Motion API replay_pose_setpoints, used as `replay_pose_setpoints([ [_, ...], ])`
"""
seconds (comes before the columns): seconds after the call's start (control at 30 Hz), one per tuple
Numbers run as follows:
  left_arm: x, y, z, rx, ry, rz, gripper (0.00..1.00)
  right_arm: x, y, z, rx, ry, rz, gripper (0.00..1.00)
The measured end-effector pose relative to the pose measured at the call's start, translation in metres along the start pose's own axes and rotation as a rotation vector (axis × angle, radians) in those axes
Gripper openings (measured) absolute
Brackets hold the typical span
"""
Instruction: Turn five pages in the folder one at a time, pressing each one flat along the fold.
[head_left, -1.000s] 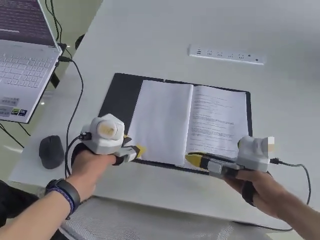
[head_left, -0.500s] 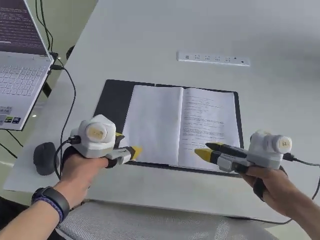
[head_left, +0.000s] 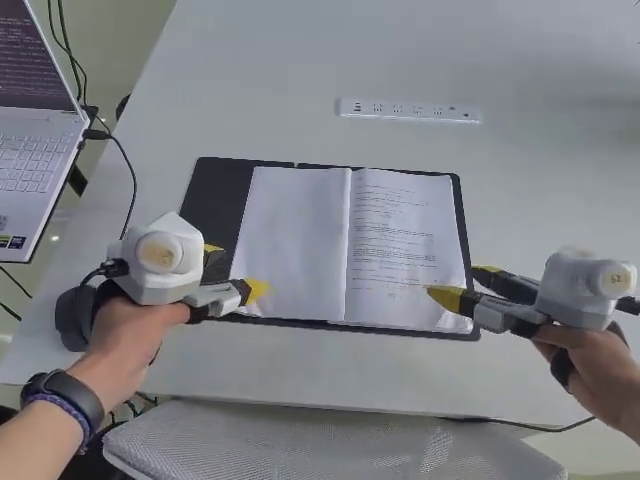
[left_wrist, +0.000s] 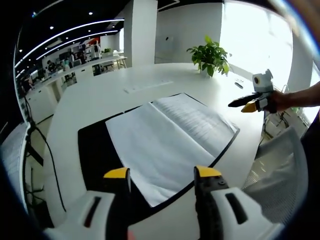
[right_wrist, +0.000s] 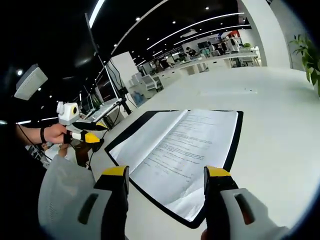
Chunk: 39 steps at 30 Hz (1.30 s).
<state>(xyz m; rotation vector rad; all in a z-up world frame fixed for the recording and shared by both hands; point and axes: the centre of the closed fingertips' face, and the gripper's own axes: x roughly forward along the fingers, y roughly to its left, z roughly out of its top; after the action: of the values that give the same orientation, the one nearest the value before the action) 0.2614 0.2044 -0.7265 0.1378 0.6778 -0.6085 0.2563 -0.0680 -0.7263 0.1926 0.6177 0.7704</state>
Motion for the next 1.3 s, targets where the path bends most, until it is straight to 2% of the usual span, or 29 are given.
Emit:
replay_pose_setpoints([
  [0.13, -0.009, 0.002, 0.005, 0.036, -0.006, 0.009, 0.53, -0.016, -0.005, 0.006, -0.047, 0.006, -0.033, 0.62],
  [0.33, -0.016, -0.005, 0.007, 0.052, -0.010, -0.012, 0.61, -0.028, -0.012, 0.008, -0.081, 0.019, -0.062, 0.66],
  [0.63, -0.029, -0.012, 0.008, 0.021, -0.043, -0.022, 0.71, -0.039, -0.009, -0.001, -0.119, 0.056, -0.077, 0.70],
  [0.73, -0.033, -0.016, 0.006, 0.004, -0.058, -0.025, 0.74, -0.042, -0.007, -0.004, -0.116, 0.056, -0.080, 0.71],
  [0.93, -0.035, -0.024, -0.003, -0.009, -0.055, -0.033, 0.75, -0.046, -0.006, -0.011, -0.097, 0.049, -0.092, 0.73],
  [1.3, -0.033, -0.029, 0.004, -0.002, -0.064, -0.049, 0.77, -0.052, -0.008, -0.016, -0.080, 0.044, -0.108, 0.76],
])
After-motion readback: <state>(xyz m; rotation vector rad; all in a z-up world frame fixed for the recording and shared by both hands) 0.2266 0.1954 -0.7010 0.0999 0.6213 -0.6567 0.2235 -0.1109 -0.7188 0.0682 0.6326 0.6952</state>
